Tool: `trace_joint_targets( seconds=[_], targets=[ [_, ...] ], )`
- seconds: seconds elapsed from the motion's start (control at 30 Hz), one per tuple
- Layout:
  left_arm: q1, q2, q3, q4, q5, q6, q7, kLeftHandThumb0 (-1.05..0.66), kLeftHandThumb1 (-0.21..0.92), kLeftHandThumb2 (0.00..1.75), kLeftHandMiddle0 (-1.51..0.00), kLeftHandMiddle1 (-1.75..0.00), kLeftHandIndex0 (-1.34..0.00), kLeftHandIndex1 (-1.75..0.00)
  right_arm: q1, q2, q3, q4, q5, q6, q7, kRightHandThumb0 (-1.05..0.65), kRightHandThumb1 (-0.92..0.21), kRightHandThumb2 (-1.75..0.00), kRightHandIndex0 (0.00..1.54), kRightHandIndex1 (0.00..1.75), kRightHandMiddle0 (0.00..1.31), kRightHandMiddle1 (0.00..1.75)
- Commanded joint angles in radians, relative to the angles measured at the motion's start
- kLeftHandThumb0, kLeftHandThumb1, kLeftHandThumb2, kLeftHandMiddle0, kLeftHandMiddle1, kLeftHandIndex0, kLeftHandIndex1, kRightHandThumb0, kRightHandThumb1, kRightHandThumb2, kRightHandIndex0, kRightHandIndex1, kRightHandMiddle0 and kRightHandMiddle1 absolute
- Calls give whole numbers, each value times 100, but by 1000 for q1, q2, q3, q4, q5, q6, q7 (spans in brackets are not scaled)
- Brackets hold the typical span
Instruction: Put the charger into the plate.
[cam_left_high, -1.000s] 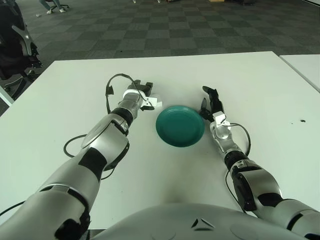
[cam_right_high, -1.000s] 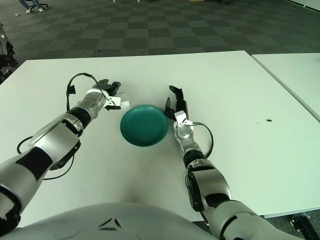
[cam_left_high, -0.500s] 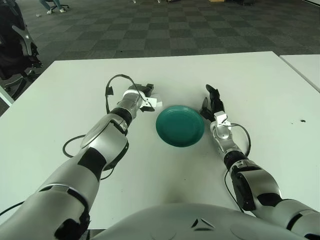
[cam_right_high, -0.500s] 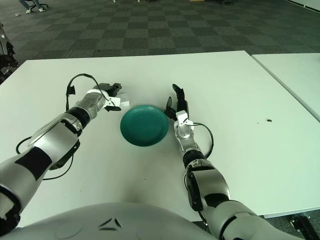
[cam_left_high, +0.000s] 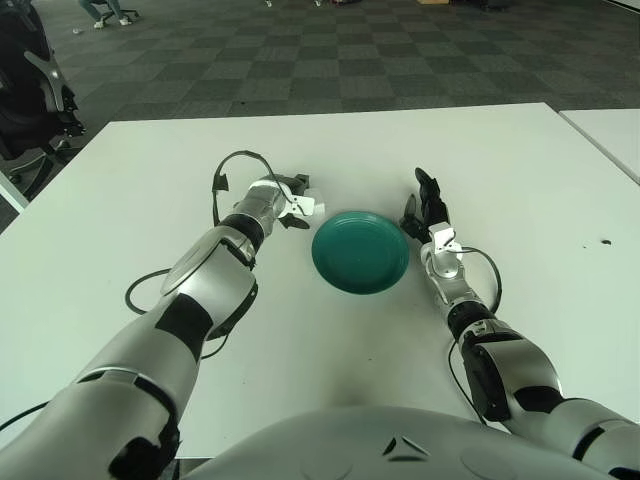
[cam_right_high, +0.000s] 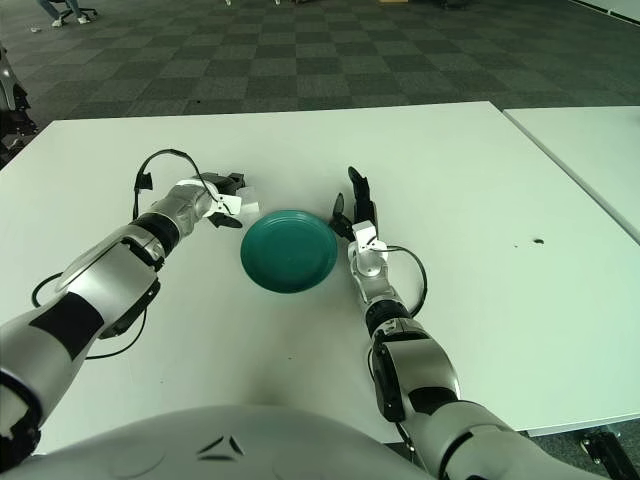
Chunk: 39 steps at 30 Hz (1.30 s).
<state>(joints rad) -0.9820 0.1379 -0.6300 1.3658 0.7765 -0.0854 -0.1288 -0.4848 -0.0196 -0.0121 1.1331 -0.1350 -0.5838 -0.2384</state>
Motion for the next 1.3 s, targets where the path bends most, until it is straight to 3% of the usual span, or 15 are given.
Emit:
trace_joint_targets(
  seconds=[0.0, 0.27, 0.6, 0.8, 0.87, 0.97, 1.07, 1.17, 1.27],
  targets=[
    [5, -13, 12, 24, -18, -20, -91, -105, 92, 65, -25, -85, -7, -112, 176, 43, 10, 127, -2, 136, 29, -105, -92, -103, 0, 0, 0, 30],
    [13, -20, -1, 29, -4, -27, -130, -105, 92, 76, -33, -59, -17, -113, 174, 51, 11, 132, 1, 155, 41, -105, -92, -99, 0, 0, 0, 24],
    [47, -30, -28, 36, 23, -18, -119, -105, 92, 82, -37, -44, -20, -105, 170, 64, 1, 134, 11, 142, 36, -105, -92, -96, 0, 0, 0, 22],
    [52, -33, -30, 37, 33, 4, -91, -105, 92, 80, -39, -39, -24, -112, 177, 60, 1, 132, 7, 121, 19, -105, -92, -98, 0, 0, 0, 23],
    [55, -36, -28, 37, 34, 20, -57, -105, 92, 77, -41, -53, -26, -119, 178, 59, -1, 131, 10, 121, 25, -105, -92, -99, 0, 0, 0, 22],
    [62, -42, -23, 36, 34, 46, 14, -97, 92, 58, -43, -109, -30, -150, 177, 59, -10, 132, 23, 123, 44, -105, -92, -101, 0, 0, 0, 20],
    [78, -47, -30, 36, 46, 73, 124, -85, 92, 42, -43, -144, -38, -164, 178, 57, -26, 135, 40, 119, 68, -105, -92, -102, 0, 0, 0, 19],
    [90, -54, -43, 36, 60, 91, 201, -54, 63, 77, -51, -167, -54, -157, 176, 57, -38, 138, 49, 116, 83, -105, -92, -104, 0, 0, 0, 18],
    [105, -60, -58, 38, 73, 104, 260, -47, 57, 83, -61, -171, -58, -154, 173, 56, -47, 141, 57, 113, 92, -105, -92, -105, 0, 0, 0, 17]
  ],
)
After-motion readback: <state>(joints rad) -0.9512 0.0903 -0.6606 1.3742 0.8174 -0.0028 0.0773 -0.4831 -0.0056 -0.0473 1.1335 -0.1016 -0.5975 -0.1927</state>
